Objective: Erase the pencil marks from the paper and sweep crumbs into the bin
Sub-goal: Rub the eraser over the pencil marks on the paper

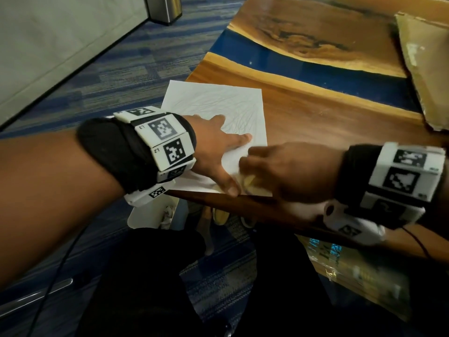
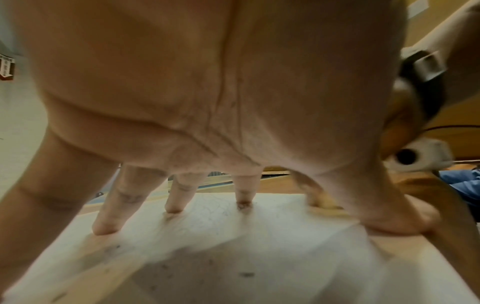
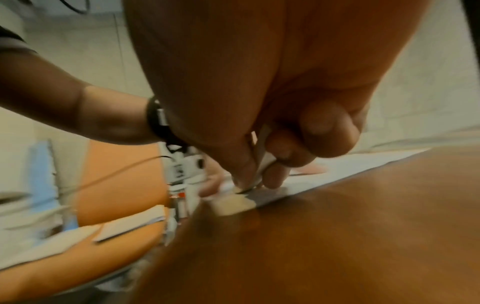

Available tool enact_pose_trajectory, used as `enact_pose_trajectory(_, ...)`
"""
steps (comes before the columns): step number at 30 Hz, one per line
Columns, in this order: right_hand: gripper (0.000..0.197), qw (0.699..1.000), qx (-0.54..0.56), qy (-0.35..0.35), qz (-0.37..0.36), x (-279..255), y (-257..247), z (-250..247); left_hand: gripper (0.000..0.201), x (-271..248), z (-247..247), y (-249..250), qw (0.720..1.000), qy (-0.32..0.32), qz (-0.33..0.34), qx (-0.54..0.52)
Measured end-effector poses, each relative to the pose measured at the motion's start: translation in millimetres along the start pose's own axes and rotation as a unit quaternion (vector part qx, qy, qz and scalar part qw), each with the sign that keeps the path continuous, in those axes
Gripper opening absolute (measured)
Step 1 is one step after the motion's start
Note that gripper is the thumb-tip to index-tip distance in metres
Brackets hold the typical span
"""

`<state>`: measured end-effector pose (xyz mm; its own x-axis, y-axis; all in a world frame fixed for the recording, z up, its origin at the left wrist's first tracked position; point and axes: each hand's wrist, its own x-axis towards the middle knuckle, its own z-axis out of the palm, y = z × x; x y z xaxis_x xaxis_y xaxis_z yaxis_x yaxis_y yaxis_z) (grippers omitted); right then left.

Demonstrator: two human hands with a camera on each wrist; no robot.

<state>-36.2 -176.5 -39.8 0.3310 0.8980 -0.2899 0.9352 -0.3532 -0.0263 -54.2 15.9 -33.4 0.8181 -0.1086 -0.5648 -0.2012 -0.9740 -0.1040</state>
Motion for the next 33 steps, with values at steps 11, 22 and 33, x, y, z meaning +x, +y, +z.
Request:
enact_pose_trajectory(11,0.029,0.995,0.015,0.006,0.095,4.9,30.3,-10.8,0.131,0.2,-0.1,1.2,1.000,0.006,0.006,0.011)
enact_pose_trajectory(22,0.027,0.996,-0.016,0.011,0.085,-3.3,26.0,-7.0,0.127,-0.8,-4.6,4.4,1.000,-0.003,0.008,0.021)
enact_pose_trajectory(33,0.035,1.000,-0.002,0.007,-0.022,-10.2,8.0,4.0,0.129,-0.8,-5.1,5.3,1.000,-0.006,0.005,0.020)
